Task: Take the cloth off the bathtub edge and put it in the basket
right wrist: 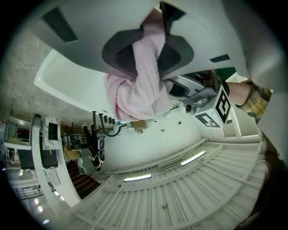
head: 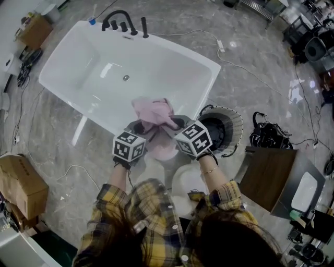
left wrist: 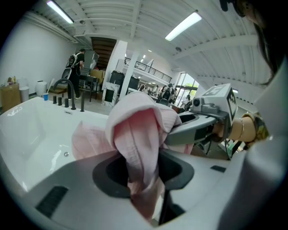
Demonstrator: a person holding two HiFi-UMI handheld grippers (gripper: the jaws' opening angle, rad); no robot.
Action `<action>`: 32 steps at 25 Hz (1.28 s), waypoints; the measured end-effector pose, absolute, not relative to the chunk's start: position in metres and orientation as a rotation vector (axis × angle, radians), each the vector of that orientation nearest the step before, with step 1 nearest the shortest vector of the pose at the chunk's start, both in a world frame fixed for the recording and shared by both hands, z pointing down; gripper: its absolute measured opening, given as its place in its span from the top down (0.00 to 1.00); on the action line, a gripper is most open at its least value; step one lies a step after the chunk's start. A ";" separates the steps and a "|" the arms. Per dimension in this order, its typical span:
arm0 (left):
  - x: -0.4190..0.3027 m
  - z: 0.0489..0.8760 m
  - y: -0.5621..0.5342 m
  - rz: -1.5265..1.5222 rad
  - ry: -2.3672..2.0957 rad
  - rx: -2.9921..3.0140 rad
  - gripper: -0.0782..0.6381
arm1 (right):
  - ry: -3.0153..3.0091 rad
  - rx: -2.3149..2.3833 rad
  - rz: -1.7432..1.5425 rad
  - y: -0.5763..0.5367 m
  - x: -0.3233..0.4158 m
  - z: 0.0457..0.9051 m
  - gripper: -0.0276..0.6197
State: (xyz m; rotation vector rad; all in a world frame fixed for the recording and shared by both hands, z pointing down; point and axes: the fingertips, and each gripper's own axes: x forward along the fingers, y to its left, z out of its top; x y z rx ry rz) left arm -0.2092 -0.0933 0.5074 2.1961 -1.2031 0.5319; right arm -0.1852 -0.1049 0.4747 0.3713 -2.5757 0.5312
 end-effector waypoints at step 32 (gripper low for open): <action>0.198 0.385 -0.179 0.448 -0.865 2.620 0.67 | -2.639 0.986 0.368 -0.177 0.221 0.351 0.83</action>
